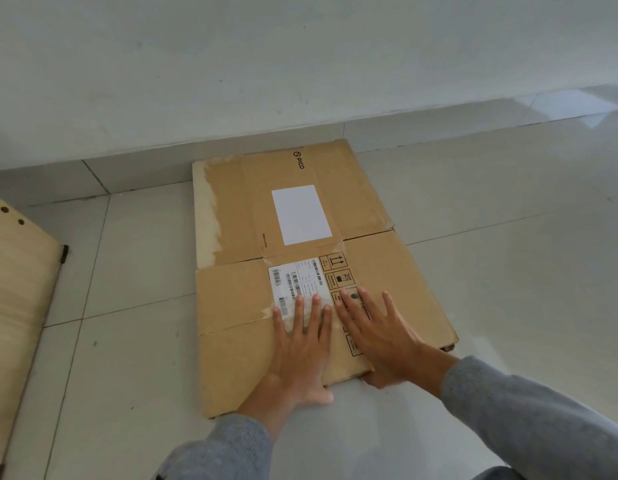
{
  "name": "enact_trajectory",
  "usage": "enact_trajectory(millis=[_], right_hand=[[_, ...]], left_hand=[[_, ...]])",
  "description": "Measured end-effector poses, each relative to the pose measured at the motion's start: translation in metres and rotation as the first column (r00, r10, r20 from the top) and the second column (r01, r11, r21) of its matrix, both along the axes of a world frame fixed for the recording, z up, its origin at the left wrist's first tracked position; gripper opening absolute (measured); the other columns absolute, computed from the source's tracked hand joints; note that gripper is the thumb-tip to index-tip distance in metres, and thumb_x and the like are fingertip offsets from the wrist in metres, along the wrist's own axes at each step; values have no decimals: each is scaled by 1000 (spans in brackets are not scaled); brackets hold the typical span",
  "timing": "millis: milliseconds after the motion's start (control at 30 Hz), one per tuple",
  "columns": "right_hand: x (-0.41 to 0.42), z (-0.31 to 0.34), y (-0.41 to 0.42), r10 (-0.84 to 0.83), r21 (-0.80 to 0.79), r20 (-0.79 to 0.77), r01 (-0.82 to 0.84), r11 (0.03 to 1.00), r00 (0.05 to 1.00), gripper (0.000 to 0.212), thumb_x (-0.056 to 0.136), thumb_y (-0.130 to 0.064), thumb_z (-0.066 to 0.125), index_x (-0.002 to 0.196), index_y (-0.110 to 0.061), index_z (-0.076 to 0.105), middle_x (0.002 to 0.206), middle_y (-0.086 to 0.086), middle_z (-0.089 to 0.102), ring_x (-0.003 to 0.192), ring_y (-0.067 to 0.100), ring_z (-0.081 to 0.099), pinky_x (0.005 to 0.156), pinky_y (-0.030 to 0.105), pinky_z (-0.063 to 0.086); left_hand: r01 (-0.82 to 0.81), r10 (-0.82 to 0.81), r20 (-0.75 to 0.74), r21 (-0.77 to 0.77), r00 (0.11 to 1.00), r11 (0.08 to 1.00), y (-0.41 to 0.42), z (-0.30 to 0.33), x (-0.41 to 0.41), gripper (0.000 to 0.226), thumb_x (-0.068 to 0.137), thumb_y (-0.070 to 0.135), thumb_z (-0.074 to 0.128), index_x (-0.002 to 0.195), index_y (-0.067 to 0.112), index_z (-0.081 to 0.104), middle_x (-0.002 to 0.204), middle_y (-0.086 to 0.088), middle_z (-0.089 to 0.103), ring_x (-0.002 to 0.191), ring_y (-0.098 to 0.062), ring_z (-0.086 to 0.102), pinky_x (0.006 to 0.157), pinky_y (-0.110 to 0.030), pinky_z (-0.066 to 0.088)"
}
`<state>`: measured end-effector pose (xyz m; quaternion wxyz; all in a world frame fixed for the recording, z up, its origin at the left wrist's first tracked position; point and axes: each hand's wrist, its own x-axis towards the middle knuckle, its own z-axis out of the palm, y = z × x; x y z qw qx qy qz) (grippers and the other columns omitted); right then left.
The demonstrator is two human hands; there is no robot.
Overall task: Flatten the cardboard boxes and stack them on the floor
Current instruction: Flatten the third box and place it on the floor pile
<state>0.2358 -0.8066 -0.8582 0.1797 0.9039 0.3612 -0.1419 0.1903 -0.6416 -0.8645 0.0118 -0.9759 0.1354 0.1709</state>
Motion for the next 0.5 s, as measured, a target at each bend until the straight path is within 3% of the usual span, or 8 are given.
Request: enact_trajectory(millis=[167,300,500], right_hand=[[-4,-4,0,3,27,24,-4,1000,1000,119,69,-67,59,148,-5,-4,157,22,-5,142,47,0,107,70,10],[-4,2,-3,-26,39,3,26,999,1000,122,63,-71,62,148,-7,1,157,21,5,143,45,9,102,74,17],[-2,20,0,-71,-31,-104,68,997,992,132,64,-60,71,145,-8,-19,156,15,-20,144,37,-12,106,73,6]], left_hand=[[-6,6,-18,-15,1000,1000,0,0,-2,129,64,51,70,144,8,-22,151,-17,-32,137,-40,-32,106,-71,-8],[2,-2,-15,-25,1000,1000,4,1,-2,130,65,52,70,144,10,-24,144,-14,-41,137,-37,-33,108,-69,-7],[-55,54,-64,-11,996,998,-2,13,-2,130,65,45,75,145,9,-22,153,-15,-31,139,-37,-30,108,-66,-16]])
